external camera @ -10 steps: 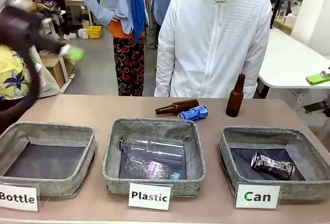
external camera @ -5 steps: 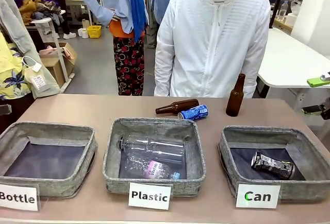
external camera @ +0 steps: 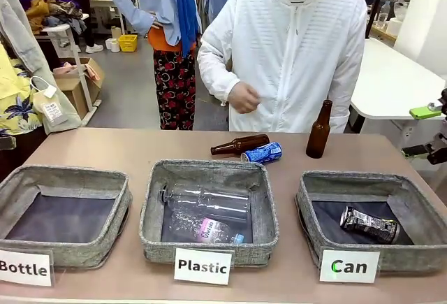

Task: Sort the can waste into the basket.
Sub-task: Pick up the can waste from the table and place it in the right Fabric basket.

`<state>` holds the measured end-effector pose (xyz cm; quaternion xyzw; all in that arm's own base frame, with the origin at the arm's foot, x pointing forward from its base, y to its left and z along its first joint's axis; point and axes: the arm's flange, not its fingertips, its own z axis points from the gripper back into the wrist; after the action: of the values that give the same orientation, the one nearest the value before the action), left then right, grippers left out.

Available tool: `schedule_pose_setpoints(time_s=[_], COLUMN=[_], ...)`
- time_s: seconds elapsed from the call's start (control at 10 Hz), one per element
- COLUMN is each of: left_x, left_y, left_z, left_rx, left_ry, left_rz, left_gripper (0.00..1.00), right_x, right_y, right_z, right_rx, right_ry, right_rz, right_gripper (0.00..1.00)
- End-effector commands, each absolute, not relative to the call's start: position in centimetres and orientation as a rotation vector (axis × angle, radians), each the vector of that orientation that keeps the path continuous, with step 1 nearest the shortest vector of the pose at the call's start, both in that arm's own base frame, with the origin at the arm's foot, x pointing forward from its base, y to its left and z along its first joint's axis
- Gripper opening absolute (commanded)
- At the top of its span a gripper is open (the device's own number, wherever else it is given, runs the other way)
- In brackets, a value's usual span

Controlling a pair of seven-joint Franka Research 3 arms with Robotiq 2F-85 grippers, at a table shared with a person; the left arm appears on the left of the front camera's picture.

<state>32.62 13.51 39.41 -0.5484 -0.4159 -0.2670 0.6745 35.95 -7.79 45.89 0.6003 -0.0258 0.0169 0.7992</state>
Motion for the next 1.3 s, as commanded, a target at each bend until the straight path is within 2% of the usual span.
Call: schedule_pose_setpoints(time_s=[0.0,0.5,0.6,0.8,0.9,1.0,1.2], left_x=[32.3,32.3,32.3,32.3,32.3,32.3,32.3], left_y=[13.1,13.1,13.1,13.1,13.1,13.1,13.1], left_z=[39.4,39.4,39.4,39.4,39.4,39.4,39.4], left_rx=[-1.233,-1.233,-1.233,-1.233,-1.233,-1.233,-1.233], left_ry=[-0.943,-0.943,-0.943,-0.943,-0.943,-0.943,-0.943], left_rz=[-0.569,-0.569,-0.569,-0.569,-0.569,-0.569,-0.569], left_gripper=[1.00,1.00,1.00,1.00,1.00,1.00,1.00], right_x=[36.0,35.9,37.5,42.1,42.3,40.3,33.0], right_y=[-7.8,-8.0,-5.4,-1.9,-2.2,-5.1,-14.0], right_z=[46.1,45.9,47.0,47.3,47.3,48.2,49.6], right_rx=[1.305,1.289,1.055,0.806,0.808,0.927,1.135], right_ry=[-0.050,-0.059,-0.102,-0.184,-0.208,-0.218,-0.288], right_rz=[0.015,0.030,0.013,-0.059,-0.067,-0.040,-0.016], right_gripper=[1.00,1.00,1.00,1.00,1.00,1.00,1.00])
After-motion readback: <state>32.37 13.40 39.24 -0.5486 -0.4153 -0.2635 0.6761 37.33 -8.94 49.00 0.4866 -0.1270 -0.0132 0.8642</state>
